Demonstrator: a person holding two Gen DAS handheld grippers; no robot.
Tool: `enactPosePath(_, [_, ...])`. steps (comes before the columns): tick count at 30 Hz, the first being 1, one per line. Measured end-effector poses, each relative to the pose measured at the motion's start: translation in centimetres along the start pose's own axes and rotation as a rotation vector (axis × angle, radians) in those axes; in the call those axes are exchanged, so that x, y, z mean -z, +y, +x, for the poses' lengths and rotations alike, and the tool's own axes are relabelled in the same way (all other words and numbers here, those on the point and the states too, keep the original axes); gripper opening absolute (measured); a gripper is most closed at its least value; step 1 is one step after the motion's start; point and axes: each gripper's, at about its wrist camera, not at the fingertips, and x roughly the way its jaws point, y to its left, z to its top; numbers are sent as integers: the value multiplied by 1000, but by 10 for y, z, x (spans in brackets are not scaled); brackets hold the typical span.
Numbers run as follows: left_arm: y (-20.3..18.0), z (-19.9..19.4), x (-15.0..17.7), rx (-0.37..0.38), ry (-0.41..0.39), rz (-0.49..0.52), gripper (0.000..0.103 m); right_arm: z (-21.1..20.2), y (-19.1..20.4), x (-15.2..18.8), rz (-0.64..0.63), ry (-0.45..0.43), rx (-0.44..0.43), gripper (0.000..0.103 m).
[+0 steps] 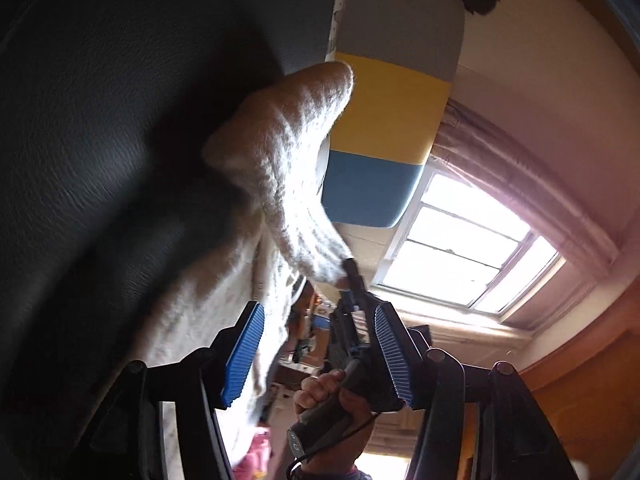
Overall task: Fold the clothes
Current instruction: 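Grasp the sleeve cuff with the right gripper and tuck it over the body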
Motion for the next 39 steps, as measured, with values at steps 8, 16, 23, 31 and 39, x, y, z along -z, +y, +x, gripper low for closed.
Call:
enactPosePath(8, [-17, 43, -6, 22, -100, -55, 67, -51, 56, -54, -157, -96, -30, 7])
enactPosePath(16, [-9, 78, -30, -78, -177, -87, 68, -121, 4, -71, -98, -234, -36, 7])
enactPosePath(23, [-10, 85, -32, -138, -194, -22, 68, -123, -149, 17, 215, -161, 58, 7])
enactPosePath(31, [-4, 88, -31, -335, -186, 50, 24, -95, -250, 105, 487, -74, 14, 8])
enactPosePath(39, [-7, 96, -32, -382, -169, 141, 15, -98, -279, 121, 717, -162, -179, 21])
